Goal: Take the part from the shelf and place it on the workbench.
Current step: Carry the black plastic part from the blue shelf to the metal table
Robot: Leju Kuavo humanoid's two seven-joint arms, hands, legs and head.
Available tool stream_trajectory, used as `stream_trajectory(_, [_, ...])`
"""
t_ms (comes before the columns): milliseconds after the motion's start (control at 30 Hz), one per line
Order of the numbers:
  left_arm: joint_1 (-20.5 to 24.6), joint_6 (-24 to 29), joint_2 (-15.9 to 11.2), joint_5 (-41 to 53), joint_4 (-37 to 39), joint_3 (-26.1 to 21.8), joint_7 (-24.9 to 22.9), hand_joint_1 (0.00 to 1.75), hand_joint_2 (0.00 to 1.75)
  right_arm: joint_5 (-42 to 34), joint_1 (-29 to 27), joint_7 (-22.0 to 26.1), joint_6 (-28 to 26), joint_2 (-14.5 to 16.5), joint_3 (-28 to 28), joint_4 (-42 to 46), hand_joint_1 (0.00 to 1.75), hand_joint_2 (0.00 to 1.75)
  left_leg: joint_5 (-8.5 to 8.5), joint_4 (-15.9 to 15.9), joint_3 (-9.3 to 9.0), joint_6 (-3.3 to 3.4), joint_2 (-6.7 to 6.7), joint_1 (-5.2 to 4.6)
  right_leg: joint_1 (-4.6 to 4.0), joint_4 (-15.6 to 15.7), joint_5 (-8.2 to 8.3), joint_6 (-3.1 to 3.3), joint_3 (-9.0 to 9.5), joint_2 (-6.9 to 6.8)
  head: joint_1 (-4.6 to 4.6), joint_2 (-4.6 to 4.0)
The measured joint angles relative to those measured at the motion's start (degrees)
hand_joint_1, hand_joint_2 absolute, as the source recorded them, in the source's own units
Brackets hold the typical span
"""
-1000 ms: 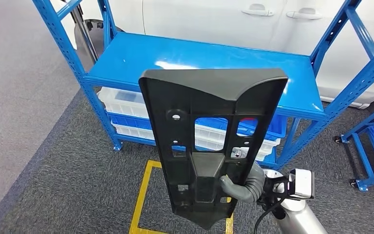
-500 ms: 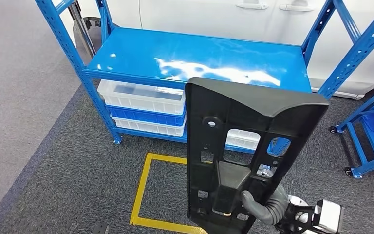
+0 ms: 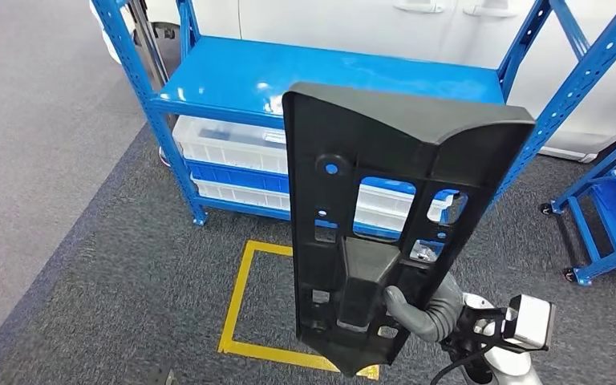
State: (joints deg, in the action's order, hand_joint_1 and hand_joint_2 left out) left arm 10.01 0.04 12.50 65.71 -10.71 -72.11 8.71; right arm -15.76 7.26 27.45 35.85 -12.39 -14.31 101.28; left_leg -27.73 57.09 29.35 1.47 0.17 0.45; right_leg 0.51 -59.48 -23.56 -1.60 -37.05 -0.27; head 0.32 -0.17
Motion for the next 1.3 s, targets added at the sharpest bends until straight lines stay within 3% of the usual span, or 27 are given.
stream_trajectory(100, [0.05, 0.13, -0.02, -0.23, -0.01, -0.05, 0.2, 0.0, 1.75, -0.03, 1.14, -0.09, -0.02, 0.26, -0.2, -1.25, 1.75, 1.75, 1.49, -0.05, 1.85, 0.61, 0.11, -0.03, 0.29, -9.94, -7.25, -0.64, -3.59, 0.08, 0.01, 0.0])
stream_trajectory(133, [0.01, 0.2, -0.03, -0.37, 0.0, -0.08, 0.34, 0.0, 1.75, -0.07, 1.39, -0.17, -0.04, 0.39, -0.26, -1.71, 1.75, 1.75, 1.91, -0.01, 2.46, 0.6, 0.1, -0.08, 0.32, -13.26, -8.66, -0.74, -4.45, 0.08, 0.01, 0.0])
stream_trajectory(167, [-0.02, 0.28, -0.03, -0.48, 0.0, -0.11, 0.51, 0.0, 1.75, -0.09, 1.54, -0.26, -0.08, 0.51, -0.3, -2.13, 1.75, 1.75, 2.28, 0.02, 3.01, 0.57, 0.09, -0.13, 0.32, -14.93, -8.97, -0.75, -4.45, 0.08, 0.01, 0.0])
stream_trajectory(200, [-0.04, 0.38, -0.04, -0.58, 0.01, -0.14, 0.69, 0.0, 1.75, -0.11, 1.67, -0.35, -0.15, 0.66, -0.34, -2.51, 1.75, 1.75, 2.6, 0.05, 3.44, 0.51, 0.07, -0.18, 0.3, -14.1, -8.19, -0.63, -3.17, 0.08, 0.01, 0.0])
stream_trajectory(233, [-0.05, 0.48, -0.04, -0.65, 0.01, -0.16, 0.83, 0.0, 1.75, -0.13, 1.82, -0.43, -0.23, 0.78, -0.4, -2.79, 1.75, 1.75, 2.87, 0.07, 3.72, 0.42, 0.04, -0.24, 0.26, -10.91, -6.74, -0.4, -0.74, 0.08, 0.01, 0.0])
stream_trajectory(300, [-0.01, 0.58, -0.02, -0.67, 0.01, -0.17, 1.09, 0.0, 1.75, -0.11, 2.27, -0.51, -0.52, 0.99, -0.56, -3.1, 1.75, 1.75, 3.28, 0.1, 4.02, 0.11, 0.04, -0.38, 0.0, -1.97, -4.71, 0.38, 5.09, 0.05, 0.01, 0.0])
stream_trajectory(367, [0.04, 0.63, -0.01, -0.68, 0.0, -0.18, 1.24, 0.0, 1.75, -0.07, 2.61, -0.58, -0.87, 1.15, -0.68, -3.16, 1.75, 1.75, 3.69, 0.1, 4.17, -0.41, 0.08, -0.37, -0.48, 2.46, -4.35, 1.05, 7.62, 0.03, 0.0, 0.0])
stream_trajectory(433, [0.06, 0.67, -0.01, -0.68, 0.0, -0.18, 1.33, 0.0, 1.75, 0.05, 2.67, -0.63, -1.09, 1.34, -0.72, -3.17, 1.75, 1.75, 4.14, -0.03, 4.25, -1.08, 0.1, -0.31, -0.7, 2.89, -3.98, 1.57, 7.51, 0.01, -0.01, 0.0])
stream_trajectory(500, [0.06, 0.66, -0.05, -0.69, 0.0, -0.18, 1.47, 0.0, 1.75, 0.19, 2.69, -0.69, -1.19, 1.51, -0.75, -3.16, 1.75, 1.75, 3.23, 1.04, 4.88, -1.7, 0.03, -0.29, -0.41, 3.52, -3.37, 2.24, 7.41, -0.16, -0.01, 0.0])
stream_trajectory(533, [0.07, 0.66, -0.08, -0.7, -0.01, -0.18, 1.55, 0.0, 1.75, 0.23, 2.69, -0.7, -1.23, 1.63, -0.77, -3.16, 1.75, 1.75, 1.73, 3.13, 5.8, -1.97, -0.01, -0.27, -0.24, 3.8, -3.04, 2.55, 7.31, -0.25, -0.01, 0.0])
stream_trajectory(600, [0.03, 0.63, -0.16, -0.74, -0.01, -0.18, 1.7, 0.0, 1.75, 0.35, 2.64, -0.74, -1.37, 1.91, -0.77, -3.14, 1.75, 1.75, -2.55, 10.61, 8.92, -2.46, -0.05, -0.13, -0.21, 3.81, -2.68, 2.9, 6.86, -0.33, -0.01, 0.0])
stream_trajectory(633, [-0.02, 0.6, -0.2, -0.75, -0.01, -0.18, 1.78, 0.0, 1.75, 0.45, 2.6, -0.76, -1.45, 2.01, -0.77, -3.14, 1.75, 1.75, -4.02, 14.32, 10.37, -2.66, -0.05, -0.08, -0.25, 3.68, -2.6, 2.94, 6.6, -0.33, -0.01, 0.0])
stream_trajectory(667, [-0.06, 0.57, -0.25, -0.76, -0.01, -0.19, 1.85, 0.0, 1.75, 0.57, 2.54, -0.79, -1.54, 2.08, -0.78, -3.14, 1.75, 1.75, -4.45, 16.49, 11.1, -2.81, -0.04, -0.04, -0.29, 3.5, -2.55, 2.95, 6.37, -0.32, -0.01, 0.0])
stream_trajectory(700, [-0.09, 0.54, -0.3, -0.78, -0.02, -0.19, 1.91, 0.0, 1.75, 0.67, 2.49, -0.8, -1.61, 2.15, -0.78, -3.14, 1.75, 1.75, -3.69, 16.37, 10.72, -2.86, -0.04, -0.02, -0.31, 3.28, -2.54, 2.92, 6.19, -0.3, -0.01, 0.0])
stream_trajectory(733, [-0.09, 0.5, -0.35, -0.8, -0.02, -0.2, 1.98, 0.0, 1.75, 0.8, 2.45, -0.8, -1.72, 2.25, -0.79, -3.13, 1.75, 1.75, -1.94, 13.74, 9.14, -2.8, -0.04, 0.0, -0.31, 3.03, -2.59, 2.84, 6.08, -0.28, -0.01, 0.0])
stream_trajectory(800, [-0.05, 0.47, -0.48, -0.83, -0.02, -0.19, 2.08, 0.0, 1.75, 1.05, 2.38, -0.8, -1.93, 2.52, -0.79, -3.09, 1.75, 1.75, 1.25, 5.81, 4.63, -2.4, -0.06, -0.06, -0.4, 2.57, -2.79, 2.58, 5.9, -0.22, -0.01, 0.0])
stream_trajectory(867, [-0.06, 0.46, -0.57, -0.84, -0.02, -0.19, 2.11, 0.0, 1.75, 1.29, 2.25, -0.84, -2.07, 2.8, -0.8, -2.95, 1.75, 1.75, 1.97, 1.27, 2.25, -1.8, -0.1, -0.26, -0.57, 2.26, -2.84, 2.15, 5.62, -0.17, -0.01, 0.0])
stream_trajectory(1000, [-0.19, 0.46, -0.58, -0.83, -0.01, -0.2, 2.11, 0.0, 1.75, 1.67, 1.91, -0.93, -2.17, 3.06, -0.81, -2.37, 1.75, 1.75, 2.06, 0.11, 2.35, -0.62, -0.1, -0.04, -0.58, 1.12, -3.52, 1.03, 4.87, -0.07, -0.01, 0.0])
stream_trajectory(1067, [-0.21, 0.46, -0.57, -0.78, -0.01, -0.2, 2.11, 0.0, 1.75, 1.91, 1.68, -0.96, -2.22, 3.07, -0.81, -2.14, 1.75, 1.75, 2.33, -0.12, 2.48, -0.11, -0.04, 0.14, -0.32, -3.77, -6.53, 0.45, 2.59, 0.08, 0.0, 0.0])
stream_trajectory(1133, [-0.43, 0.46, -0.6, -0.69, -0.01, -0.2, 2.11, 0.0, 1.75, 2.08, 0.97, -0.99, -2.36, 3.07, -0.79, -2.1, 1.75, 1.75, 2.4, -0.08, 2.7, 0.05, 0.0, 0.13, -0.09, -11.59, -9.92, 0.0, -1.1, 0.12, 0.0, 0.0])
stream_trajectory(1167, [-0.6, 0.46, -0.61, -0.66, -0.01, -0.2, 2.1, 0.0, 1.75, 2.13, 0.46, -1.0, -2.44, 3.07, -0.77, -2.08, 1.75, 1.75, 2.41, -0.03, 2.75, 0.07, 0.0, 0.12, 0.04, -14.08, -10.44, -0.15, -2.31, 0.12, 0.0, 0.0])
stream_trajectory(1200, [-0.77, 0.46, -0.61, -0.62, -0.01, -0.2, 2.1, 0.0, 1.75, 2.16, -0.04, -0.99, -2.5, 3.07, -0.75, -2.04, 1.75, 1.75, 2.41, 0.02, 2.78, 0.06, -0.02, 0.12, 0.15, -14.49, -9.84, -0.23, -2.53, 0.11, 0.0, 0.0])
stream_trajectory(1233, [-0.9, 0.46, -0.61, -0.6, 0.0, -0.2, 2.09, 0.0, 1.75, 2.19, -0.44, -0.97, -2.54, 3.06, -0.73, -1.94, 1.75, 1.75, 2.38, 0.1, 2.75, 0.02, -0.05, 0.12, 0.25, -12.39, -8.14, -0.2, -1.56, 0.11, 0.0, 0.0])
stream_trajectory(1300, [-1.02, 0.47, -0.6, -0.58, 0.0, -0.2, 2.08, 0.0, 1.75, 2.22, -0.87, -0.89, -2.57, 3.06, -0.65, -1.65, 1.75, 1.75, 2.26, 0.29, 2.75, -0.23, -0.1, 0.06, 0.25, -4.47, -4.15, 0.17, 2.16, 0.08, 0.01, 0.0])
